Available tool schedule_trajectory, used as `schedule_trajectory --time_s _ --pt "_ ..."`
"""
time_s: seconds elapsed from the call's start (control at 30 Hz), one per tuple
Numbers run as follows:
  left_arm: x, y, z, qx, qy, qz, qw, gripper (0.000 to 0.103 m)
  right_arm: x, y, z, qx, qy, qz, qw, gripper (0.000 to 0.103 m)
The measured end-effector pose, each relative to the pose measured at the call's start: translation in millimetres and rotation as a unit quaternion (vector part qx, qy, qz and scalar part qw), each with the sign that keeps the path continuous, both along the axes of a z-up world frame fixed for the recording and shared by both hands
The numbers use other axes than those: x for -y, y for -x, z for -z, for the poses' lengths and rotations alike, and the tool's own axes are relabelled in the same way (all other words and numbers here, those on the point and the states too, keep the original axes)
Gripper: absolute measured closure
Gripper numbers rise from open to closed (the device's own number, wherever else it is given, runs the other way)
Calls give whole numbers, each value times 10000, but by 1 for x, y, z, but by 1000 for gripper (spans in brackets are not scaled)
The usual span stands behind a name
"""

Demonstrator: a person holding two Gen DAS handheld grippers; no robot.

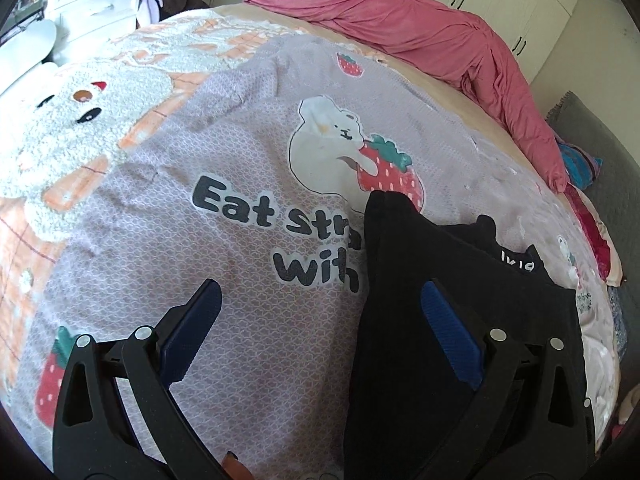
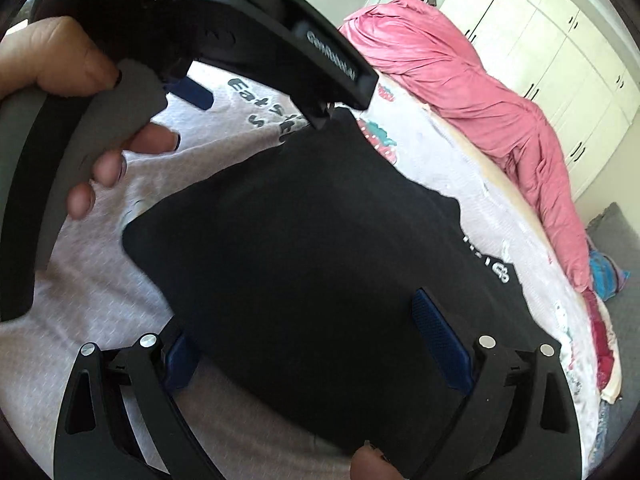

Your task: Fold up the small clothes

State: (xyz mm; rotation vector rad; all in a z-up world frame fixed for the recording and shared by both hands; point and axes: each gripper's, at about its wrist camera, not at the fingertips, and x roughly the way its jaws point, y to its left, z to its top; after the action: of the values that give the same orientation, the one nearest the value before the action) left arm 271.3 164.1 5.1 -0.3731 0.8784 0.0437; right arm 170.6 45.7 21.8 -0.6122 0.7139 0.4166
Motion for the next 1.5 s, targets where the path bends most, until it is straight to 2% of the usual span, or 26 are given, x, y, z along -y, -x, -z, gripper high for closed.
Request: schedule_trajectory --time_s 0.07,0.1,0.13,0.17,0.23,0.33,0.43,0.53,0.67,0.7,0.73,0.77,0.87,0.97,1.13,1.23,1.5 --pt "2 -4 3 -39 114 65 9999 10 0 -2 -2 140 -11 37 9999 19" --pt "2 -5 4 -42 165 89 9998 10 1 -3 -5 163 -48 37 9998 35" --pt "3 -7 4 -45 215 102 9997 10 4 -3 -7 173 -117 30 9998 46" --pt "3 -9 4 -39 253 112 9996 10 9 -2 -12 202 -267 37 9994 51" --pt "5 -11 1 -3 328 156 9993 10 19 0 -19 224 -525 18 9984 68" --pt "10 -17 -5 71 621 316 9975 10 34 8 -33 474 -812 50 9956 83" --pt "22 -21 -11 141 969 568 9936 10 51 13 -44 577 -1091 204 9922 93" --pt "40 -30 -17 150 1233 901 9882 10 63 19 -52 667 -1277 316 9891 95" --pt "67 -29 -24 211 1011 1059 9890 10 84 24 -60 763 -1599 526 9828 96" --pt "72 -29 -24 240 1026 1096 9884 13 87 25 -61 776 -1651 557 9816 96" --pt "79 -28 -25 286 1093 1167 9867 30 93 26 -62 782 -1728 594 9801 96" --pt "86 -27 -25 287 1155 1241 9851 51 100 27 -64 794 -1840 639 9776 96" --pt "103 -25 -29 339 1201 1364 9828 67 120 28 -66 800 -2152 837 9697 96" --pt "124 -22 -41 436 1086 1471 9822 75 140 26 -66 759 -2509 989 9600 96" --pt "168 -19 -64 501 647 1754 9811 78 177 32 -72 693 -3074 1418 9384 97" --pt "191 -19 -73 487 517 1885 9795 78 204 35 -77 584 -3412 1667 9232 97" --pt "251 -22 -81 364 76 2124 9765 79 248 37 -76 457 -3825 2128 8980 97"
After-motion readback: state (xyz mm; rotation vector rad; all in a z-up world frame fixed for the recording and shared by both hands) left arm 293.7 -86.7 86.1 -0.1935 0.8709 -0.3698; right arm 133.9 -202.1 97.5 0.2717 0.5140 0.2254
